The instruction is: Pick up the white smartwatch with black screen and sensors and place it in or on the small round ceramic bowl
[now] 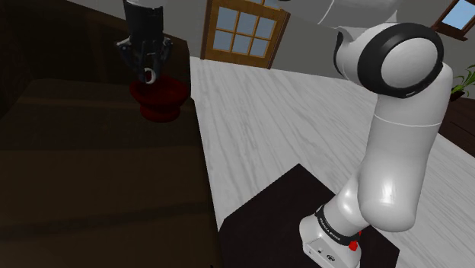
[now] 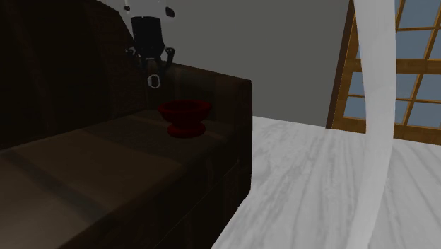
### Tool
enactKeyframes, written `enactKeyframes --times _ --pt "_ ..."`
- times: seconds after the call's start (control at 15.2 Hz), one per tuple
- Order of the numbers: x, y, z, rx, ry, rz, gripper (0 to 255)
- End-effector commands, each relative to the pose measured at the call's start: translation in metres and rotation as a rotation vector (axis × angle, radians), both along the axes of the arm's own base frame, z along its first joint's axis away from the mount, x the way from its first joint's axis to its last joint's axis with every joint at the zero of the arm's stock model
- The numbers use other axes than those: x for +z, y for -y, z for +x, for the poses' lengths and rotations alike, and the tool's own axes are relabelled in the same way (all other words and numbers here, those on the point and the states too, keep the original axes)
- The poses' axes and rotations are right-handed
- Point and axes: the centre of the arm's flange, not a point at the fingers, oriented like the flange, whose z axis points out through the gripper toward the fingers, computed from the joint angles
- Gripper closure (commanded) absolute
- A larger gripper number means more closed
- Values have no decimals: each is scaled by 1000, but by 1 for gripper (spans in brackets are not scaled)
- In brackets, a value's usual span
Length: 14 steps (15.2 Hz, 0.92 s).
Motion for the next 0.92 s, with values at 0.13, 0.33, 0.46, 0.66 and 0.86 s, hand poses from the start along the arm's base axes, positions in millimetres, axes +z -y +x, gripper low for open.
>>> enactKeyframes --times 0.13,0.33,0.46,0.66,0.86 --pt "1 36 40 1 0 0 255" --pt "2 62 70 1 0 0 255" --pt "-3 70 80 1 0 0 255" --pt "-19 70 80 1 0 0 255" --pt "-35 70 80 1 0 0 255"
